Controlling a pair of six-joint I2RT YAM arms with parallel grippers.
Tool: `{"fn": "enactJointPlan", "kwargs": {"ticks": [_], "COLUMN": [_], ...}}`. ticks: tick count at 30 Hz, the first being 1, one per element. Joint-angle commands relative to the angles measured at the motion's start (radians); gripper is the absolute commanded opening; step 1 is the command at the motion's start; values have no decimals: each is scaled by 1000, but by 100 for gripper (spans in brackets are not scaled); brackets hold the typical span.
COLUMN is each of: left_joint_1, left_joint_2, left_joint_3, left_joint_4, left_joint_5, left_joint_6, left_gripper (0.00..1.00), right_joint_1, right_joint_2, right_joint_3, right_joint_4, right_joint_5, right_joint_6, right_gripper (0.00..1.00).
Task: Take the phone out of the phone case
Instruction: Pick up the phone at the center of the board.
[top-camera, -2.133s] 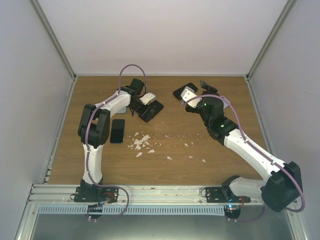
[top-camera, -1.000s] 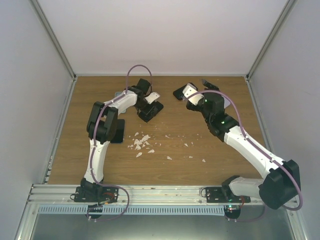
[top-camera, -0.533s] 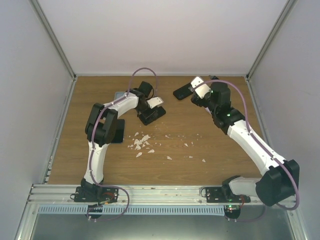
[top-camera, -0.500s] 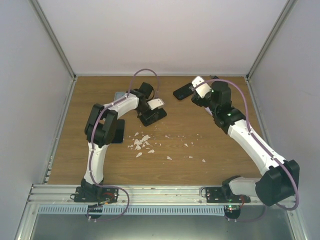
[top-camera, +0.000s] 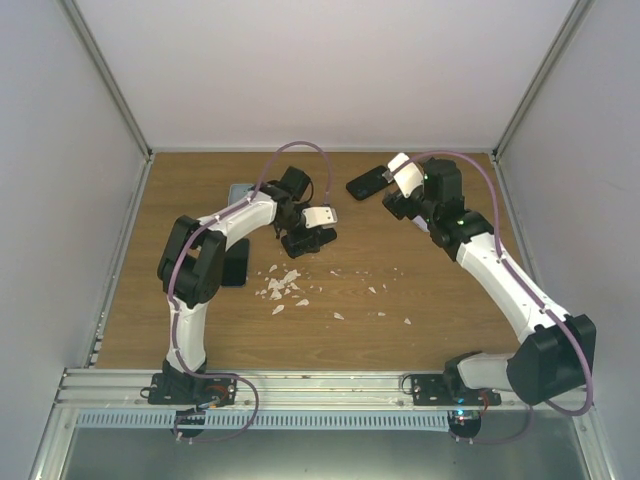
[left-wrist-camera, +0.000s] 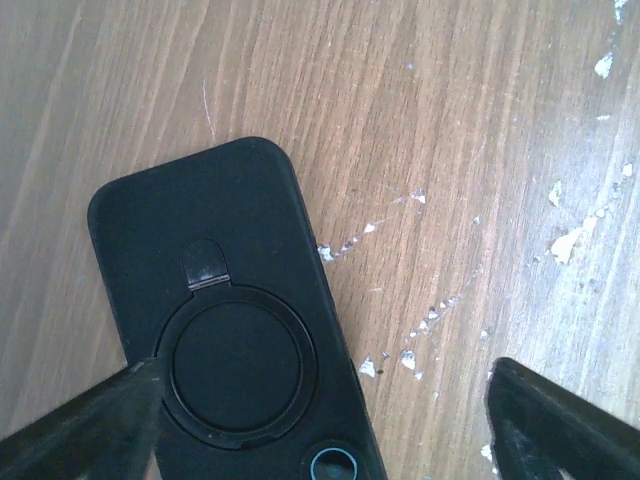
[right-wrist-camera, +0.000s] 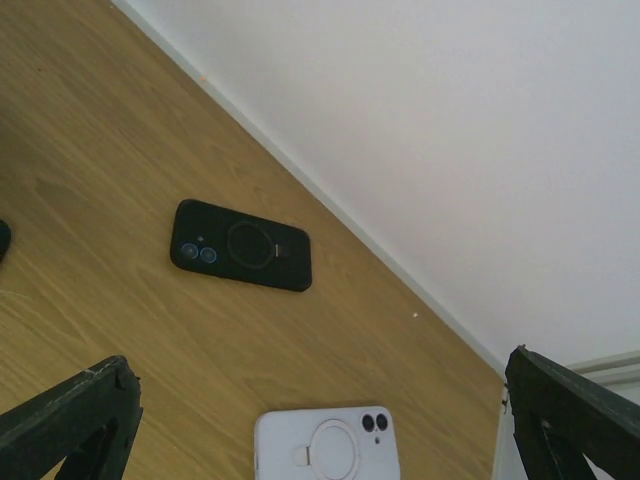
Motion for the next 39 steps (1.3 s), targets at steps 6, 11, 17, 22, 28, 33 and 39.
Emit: {"fn": "enactJointPlan", "kwargs": {"ticks": [6, 11, 17, 22, 28, 33, 39], "left_joint_1": [-3, -3, -3, -4, -2, 13, 20], "left_joint_2": [22, 64, 118, 160, 203, 244, 258], "left_joint_3": [65, 85, 124, 125, 119, 140, 143], "left_joint_4": [11, -17, -61, -72, -73, -94, -92], "left_joint_5": [-77, -127, -136, -140, -158, -148, -197], "left_joint_6": [-205, -258, -299, -319, -317, -301, -278], "left_gripper": [99, 99, 99, 99, 99, 93, 75], "right_joint_1": [-21, -26, -27, -28, -29, -31, -33], "right_joint_2": [-1, 4, 1, -3, -2, 6, 16], "right_joint_3": [30, 33, 35, 30, 32, 36, 36], "right_joint_4": [-38, -39, -38, -36, -32, -32, -29], "right_joint_5": [-37, -45, -45, -42, -37, -41, -44], "right_joint_6": [79, 93, 100, 99, 90, 89, 92], "right_gripper": [100, 100, 100, 99, 100, 100, 100]}}
